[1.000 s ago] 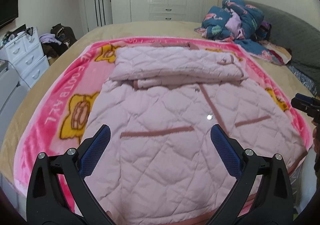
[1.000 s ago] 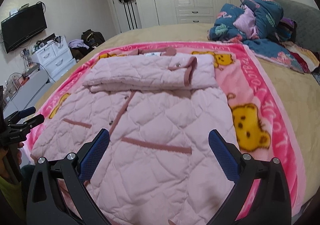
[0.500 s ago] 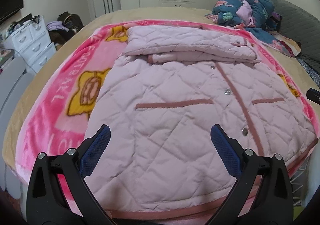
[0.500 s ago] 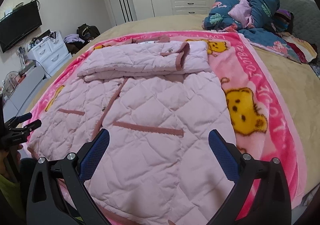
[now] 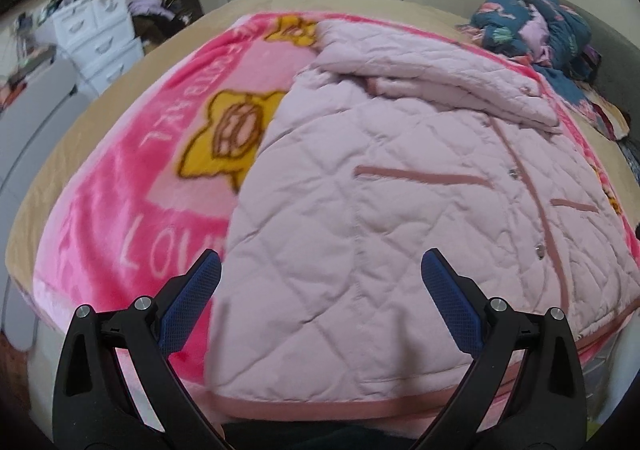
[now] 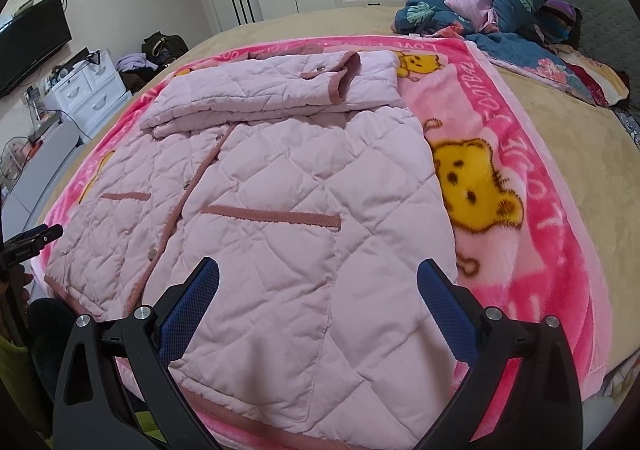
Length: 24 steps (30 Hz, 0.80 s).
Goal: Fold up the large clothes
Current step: 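Move both open tools down to the ribbed jacket hem, then grasp the ribbed jacket hem with both tools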
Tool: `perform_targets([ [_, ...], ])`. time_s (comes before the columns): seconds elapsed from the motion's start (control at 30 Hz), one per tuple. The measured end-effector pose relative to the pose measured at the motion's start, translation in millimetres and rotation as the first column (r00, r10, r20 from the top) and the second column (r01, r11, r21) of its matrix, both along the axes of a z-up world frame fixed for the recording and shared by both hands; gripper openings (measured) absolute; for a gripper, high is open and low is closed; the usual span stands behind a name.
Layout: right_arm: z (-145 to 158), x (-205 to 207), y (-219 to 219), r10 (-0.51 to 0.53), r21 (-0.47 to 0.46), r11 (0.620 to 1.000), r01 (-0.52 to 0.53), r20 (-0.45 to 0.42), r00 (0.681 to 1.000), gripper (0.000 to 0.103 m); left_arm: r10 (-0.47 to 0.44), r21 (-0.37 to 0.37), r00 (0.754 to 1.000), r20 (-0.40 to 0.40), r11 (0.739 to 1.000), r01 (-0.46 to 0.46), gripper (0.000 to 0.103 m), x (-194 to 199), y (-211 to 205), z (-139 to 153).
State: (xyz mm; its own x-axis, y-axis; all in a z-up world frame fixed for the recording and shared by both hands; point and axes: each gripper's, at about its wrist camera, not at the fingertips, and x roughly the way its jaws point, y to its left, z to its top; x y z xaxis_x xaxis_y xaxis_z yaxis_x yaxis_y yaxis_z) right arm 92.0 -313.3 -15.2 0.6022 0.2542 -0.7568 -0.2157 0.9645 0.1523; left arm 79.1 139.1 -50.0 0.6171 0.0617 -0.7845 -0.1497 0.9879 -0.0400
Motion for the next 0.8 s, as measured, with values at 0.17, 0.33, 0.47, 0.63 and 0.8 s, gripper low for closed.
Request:
perform_targets([
  [0.17, -2, -2, -4, -0.006, 0.007, 1.0, 0.006, -0.005, 1.0, 0.099, 0.003, -0.107, 0.998, -0.065, 0.994, -0.009, 0.094, 3, 25, -13],
  [0.33, -7, -2, -7, -0.008, 0.01, 1.0, 0.009, -0.017, 1.0, 0.099, -0.018, -0.105, 0.989, -0.145, 0.994, 0.002, 0.094, 10, 40, -27],
  [0.47, -13, -2, -7, -0.005, 0.01, 1.0, 0.006, -0.037, 0.999, 0.099, -0.035, -0.183, 0.985, -0.169, 0.983, 0.004, 0.094, 11, 48, -33],
  [0.63, -21, -6, -12, -0.012, 0.02, 1.0, 0.013, -0.066, 0.998, 0.099, -0.053, -0.197, 0.979, -0.199, 0.98, 0.014, 0.094, 14, 48, -39],
  [0.8, -34, -12, -20, -0.02, 0.029, 0.999, 0.024, -0.115, 0.993, 0.099, -0.098, -0.189, 0.962, -0.254, 0.981, 0.05, 0.094, 20, 40, -47],
])
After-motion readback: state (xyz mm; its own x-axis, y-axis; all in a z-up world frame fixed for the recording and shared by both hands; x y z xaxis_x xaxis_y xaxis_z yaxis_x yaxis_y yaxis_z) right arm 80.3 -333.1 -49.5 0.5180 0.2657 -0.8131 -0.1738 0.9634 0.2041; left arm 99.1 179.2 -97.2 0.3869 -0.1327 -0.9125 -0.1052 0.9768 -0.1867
